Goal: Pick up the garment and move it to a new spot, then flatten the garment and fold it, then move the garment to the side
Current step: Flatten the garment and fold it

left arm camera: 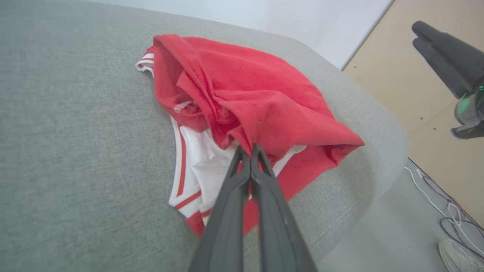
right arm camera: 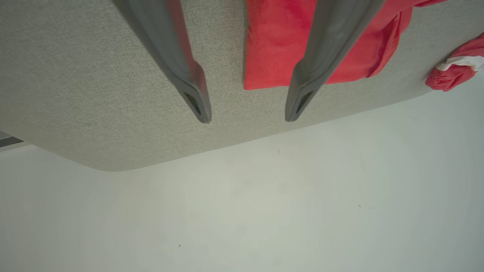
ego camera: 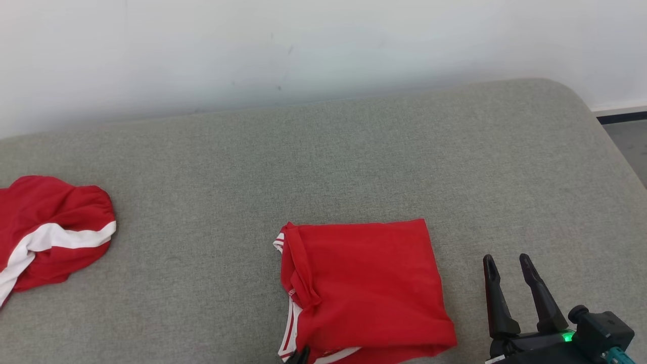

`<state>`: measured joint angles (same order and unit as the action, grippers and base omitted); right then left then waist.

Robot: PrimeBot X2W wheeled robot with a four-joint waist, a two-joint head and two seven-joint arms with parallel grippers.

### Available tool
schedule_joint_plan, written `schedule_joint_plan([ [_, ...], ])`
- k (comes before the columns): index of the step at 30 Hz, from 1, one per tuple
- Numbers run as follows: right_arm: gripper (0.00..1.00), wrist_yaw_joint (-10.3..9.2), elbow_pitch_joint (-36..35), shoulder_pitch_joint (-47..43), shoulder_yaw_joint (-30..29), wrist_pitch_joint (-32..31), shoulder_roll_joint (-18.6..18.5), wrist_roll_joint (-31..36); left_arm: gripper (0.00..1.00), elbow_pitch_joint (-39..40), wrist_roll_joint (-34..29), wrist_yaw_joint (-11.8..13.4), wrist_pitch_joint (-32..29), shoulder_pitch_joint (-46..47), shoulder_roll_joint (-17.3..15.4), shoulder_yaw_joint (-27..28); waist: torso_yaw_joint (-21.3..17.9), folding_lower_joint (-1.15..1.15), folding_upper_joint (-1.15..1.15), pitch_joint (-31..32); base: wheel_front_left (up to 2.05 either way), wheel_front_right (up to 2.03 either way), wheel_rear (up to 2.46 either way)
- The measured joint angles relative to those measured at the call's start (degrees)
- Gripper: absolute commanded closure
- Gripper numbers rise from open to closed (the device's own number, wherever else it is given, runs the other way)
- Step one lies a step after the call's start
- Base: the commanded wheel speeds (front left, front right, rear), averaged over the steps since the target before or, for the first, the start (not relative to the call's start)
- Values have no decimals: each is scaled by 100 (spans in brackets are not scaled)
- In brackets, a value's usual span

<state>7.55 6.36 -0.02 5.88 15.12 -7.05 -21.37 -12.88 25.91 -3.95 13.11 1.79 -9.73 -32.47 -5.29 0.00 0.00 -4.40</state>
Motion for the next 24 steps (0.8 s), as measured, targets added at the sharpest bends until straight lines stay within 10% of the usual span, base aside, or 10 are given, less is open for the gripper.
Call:
schedule_joint_plan([
  [5, 0, 1, 79, -32, -4, 0, -33, -29, 100, -287, 99, 1, 37, -198, 25, -36, 7, 0, 0, 111, 0, 0, 0],
  [7, 0, 1, 98, -57, -18, 1, -45, -31, 20, -348, 98, 2, 59, -235, 47, -55, 17, 0, 0, 160, 0, 0, 0],
  [8, 0, 0, 107, -72, -22, 1, -53, -31, 0, -369, 97, 11, 79, -240, 64, -57, 24, 0, 0, 186, 0, 0, 0],
  [24, 0, 1, 115, -124, -69, 0, -155, -4, 0, 559, -278, 454, 196, -297, -23, 1717, 222, 0, 0, 399, 0, 0, 0],
])
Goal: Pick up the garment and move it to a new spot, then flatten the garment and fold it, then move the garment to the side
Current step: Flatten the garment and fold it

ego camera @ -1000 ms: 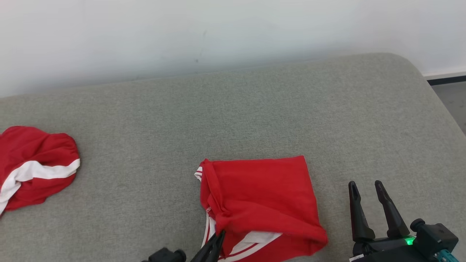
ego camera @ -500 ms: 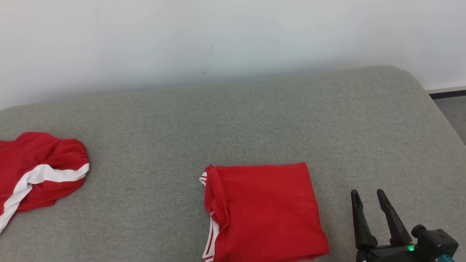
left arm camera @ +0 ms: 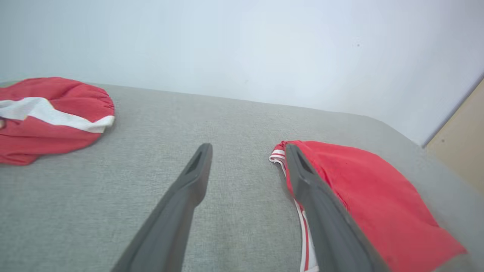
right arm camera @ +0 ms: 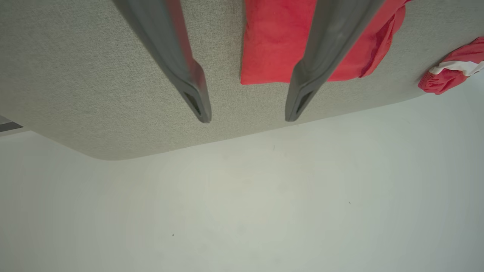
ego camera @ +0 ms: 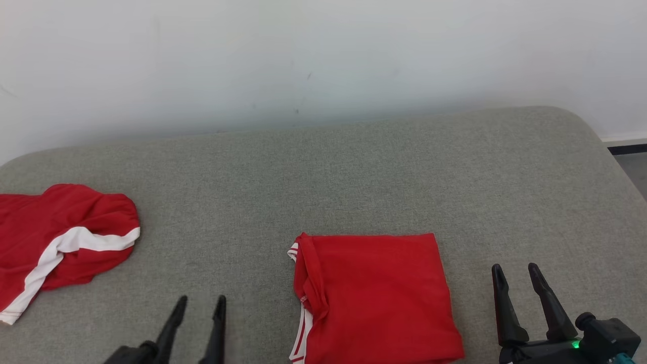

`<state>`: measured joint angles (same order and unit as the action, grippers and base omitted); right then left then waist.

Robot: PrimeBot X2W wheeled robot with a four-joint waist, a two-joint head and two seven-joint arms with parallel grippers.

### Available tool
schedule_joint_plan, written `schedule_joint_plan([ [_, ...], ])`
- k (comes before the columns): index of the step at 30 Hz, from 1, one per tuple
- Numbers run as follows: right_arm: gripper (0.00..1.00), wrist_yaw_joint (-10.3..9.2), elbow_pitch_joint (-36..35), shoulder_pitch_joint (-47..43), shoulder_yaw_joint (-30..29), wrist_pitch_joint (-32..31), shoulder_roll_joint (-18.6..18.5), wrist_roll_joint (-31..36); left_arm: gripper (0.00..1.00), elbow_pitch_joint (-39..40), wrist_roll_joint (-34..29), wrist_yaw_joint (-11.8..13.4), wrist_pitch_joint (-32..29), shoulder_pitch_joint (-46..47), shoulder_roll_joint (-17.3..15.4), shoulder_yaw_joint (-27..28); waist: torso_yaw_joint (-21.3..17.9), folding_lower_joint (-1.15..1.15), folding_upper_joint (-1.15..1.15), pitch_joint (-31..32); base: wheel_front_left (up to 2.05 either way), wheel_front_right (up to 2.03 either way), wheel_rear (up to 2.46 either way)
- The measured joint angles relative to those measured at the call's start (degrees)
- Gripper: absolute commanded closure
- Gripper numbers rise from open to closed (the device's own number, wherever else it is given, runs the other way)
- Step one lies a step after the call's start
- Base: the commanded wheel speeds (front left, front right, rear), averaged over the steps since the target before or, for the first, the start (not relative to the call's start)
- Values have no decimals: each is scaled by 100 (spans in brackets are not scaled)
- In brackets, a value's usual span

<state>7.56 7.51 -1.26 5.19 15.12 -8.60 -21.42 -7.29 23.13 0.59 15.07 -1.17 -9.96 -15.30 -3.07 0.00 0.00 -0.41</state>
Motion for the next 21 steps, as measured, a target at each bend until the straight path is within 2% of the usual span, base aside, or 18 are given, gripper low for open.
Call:
schedule_joint_plan([
  [7, 0, 0, 10, 1, 52, 1, -51, 27, 0, 260, -389, 0, -1, -33, 4, 1007, -4, 0, 0, 35, 0, 0, 0],
  [14, 0, 0, 60, -1, 114, 1, -88, 37, 0, 328, -719, -16, -1, -188, 135, 1421, -13, 0, 0, 59, 0, 0, 0],
  [21, 0, 0, 115, -53, 186, 0, -131, 43, 0, 214, -915, -344, 0, -263, 275, 1674, 34, 0, 0, 52, 0, 0, 0],
])
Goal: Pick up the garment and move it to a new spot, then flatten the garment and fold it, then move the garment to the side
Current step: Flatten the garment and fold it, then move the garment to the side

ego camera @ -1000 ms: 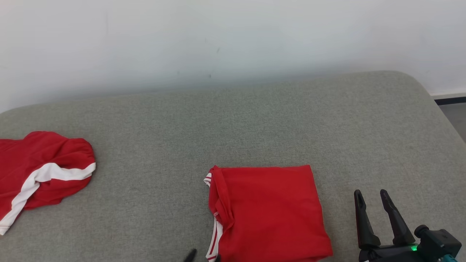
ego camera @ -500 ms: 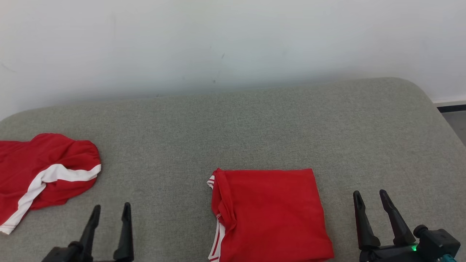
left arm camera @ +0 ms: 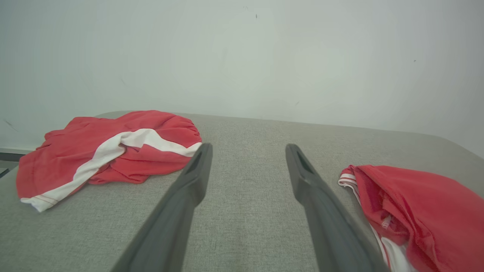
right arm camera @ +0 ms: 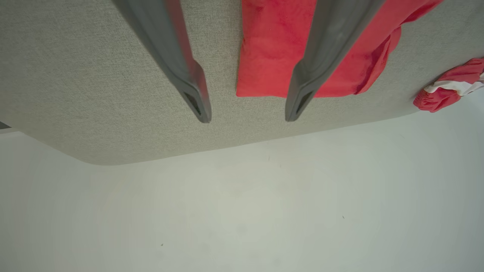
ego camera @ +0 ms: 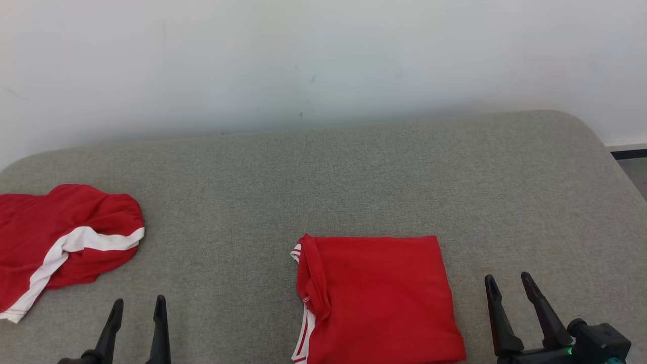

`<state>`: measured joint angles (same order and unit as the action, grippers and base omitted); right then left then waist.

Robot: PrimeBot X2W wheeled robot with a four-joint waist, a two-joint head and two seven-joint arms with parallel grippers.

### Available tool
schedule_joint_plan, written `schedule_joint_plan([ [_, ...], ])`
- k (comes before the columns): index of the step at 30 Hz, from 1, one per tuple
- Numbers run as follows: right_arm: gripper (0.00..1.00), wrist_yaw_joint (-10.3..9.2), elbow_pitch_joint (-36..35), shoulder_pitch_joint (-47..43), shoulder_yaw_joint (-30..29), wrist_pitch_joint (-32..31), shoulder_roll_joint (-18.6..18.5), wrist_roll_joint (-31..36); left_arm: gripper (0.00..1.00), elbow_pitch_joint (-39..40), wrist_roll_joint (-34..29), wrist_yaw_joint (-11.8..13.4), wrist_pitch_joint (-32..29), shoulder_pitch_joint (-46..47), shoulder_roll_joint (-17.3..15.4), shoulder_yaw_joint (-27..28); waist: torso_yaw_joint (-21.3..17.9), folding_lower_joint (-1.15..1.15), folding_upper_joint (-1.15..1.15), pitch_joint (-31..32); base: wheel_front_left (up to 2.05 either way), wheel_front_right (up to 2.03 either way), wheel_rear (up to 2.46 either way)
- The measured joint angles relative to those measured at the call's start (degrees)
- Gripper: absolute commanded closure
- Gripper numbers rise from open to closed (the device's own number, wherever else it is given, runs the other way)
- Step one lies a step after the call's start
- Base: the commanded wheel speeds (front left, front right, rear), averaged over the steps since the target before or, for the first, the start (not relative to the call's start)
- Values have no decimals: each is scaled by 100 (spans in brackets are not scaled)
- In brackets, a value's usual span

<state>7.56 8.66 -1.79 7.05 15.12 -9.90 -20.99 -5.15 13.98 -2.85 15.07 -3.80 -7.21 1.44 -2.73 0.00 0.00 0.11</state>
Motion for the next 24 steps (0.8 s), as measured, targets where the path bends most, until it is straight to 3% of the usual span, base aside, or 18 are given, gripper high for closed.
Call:
schedule_joint_plan([
  [6, 0, 0, 43, -65, 31, -1, -22, 42, 0, -189, -85, -224, -1, -2, 38, 94, 36, 0, 0, 21, 0, 0, 0],
  [24, 0, 0, 105, -107, 47, -79, -16, 129, 0, -269, -334, -408, 0, 30, 162, 336, 71, 0, 0, 30, 0, 0, 0],
])
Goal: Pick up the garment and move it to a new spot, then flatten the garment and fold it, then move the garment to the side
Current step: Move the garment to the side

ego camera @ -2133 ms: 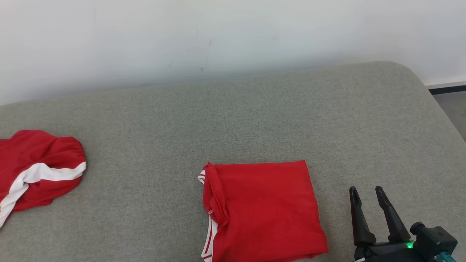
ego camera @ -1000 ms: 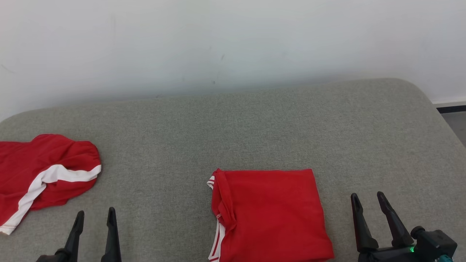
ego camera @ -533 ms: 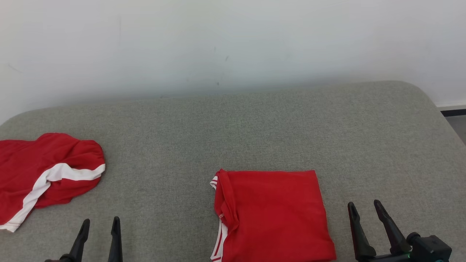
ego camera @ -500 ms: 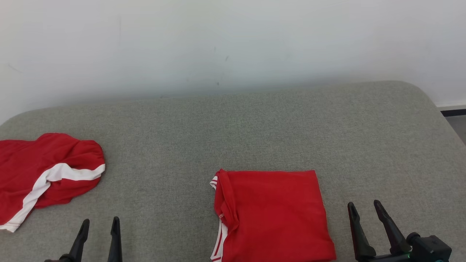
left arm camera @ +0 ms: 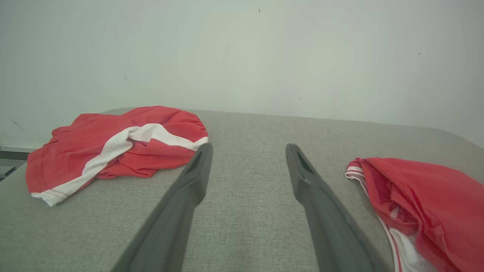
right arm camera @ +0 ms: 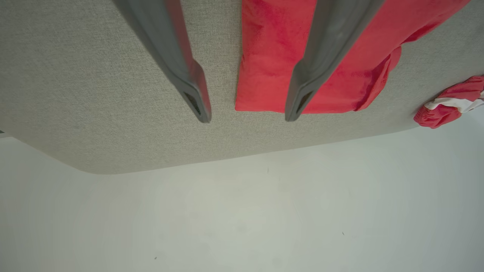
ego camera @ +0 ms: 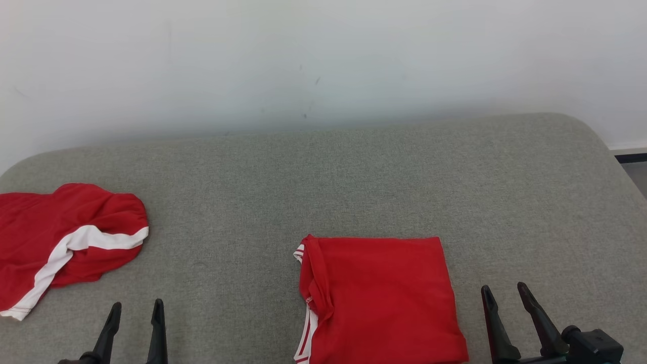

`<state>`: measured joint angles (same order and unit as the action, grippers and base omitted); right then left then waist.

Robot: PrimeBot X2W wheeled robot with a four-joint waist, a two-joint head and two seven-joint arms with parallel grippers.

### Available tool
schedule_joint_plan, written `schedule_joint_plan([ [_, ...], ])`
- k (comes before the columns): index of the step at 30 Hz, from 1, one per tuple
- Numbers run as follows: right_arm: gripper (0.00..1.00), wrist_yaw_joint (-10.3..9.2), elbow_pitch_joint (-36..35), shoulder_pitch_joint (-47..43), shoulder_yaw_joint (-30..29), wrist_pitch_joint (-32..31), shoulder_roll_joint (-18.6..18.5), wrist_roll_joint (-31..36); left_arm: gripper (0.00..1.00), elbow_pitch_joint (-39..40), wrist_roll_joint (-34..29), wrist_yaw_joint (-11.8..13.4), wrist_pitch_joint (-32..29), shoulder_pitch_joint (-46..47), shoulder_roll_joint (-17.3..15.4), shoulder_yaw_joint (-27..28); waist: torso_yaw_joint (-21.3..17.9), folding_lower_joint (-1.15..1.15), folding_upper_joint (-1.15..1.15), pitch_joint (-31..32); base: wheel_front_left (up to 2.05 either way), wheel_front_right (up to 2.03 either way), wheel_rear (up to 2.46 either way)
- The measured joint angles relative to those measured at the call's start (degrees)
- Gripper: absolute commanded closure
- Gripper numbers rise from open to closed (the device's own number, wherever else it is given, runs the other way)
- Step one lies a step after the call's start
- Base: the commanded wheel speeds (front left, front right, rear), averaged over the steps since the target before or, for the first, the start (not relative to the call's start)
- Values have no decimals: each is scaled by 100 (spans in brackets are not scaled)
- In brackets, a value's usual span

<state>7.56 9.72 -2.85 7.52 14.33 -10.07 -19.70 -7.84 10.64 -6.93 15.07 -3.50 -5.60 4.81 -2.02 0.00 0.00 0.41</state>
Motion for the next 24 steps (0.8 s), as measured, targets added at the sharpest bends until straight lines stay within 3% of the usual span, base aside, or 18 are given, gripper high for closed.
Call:
schedule_joint_plan([
  [11, 0, 0, 252, 455, 79, -368, -3, 114, 0, 13, -51, -22, 0, 52, 66, 5, 67, 0, 0, -43, 0, 0, 0],
  [19, 0, 0, 1047, 1072, 62, -1036, 68, 304, 0, -11, -64, -48, 0, 170, 135, -132, 222, 0, 0, -200, 0, 0, 0],
  [24, 0, 0, 1720, 1405, 67, -1113, 112, 318, 0, -40, -64, -49, 0, 240, 163, -182, 343, 1, 0, -344, 0, 0, 0],
])
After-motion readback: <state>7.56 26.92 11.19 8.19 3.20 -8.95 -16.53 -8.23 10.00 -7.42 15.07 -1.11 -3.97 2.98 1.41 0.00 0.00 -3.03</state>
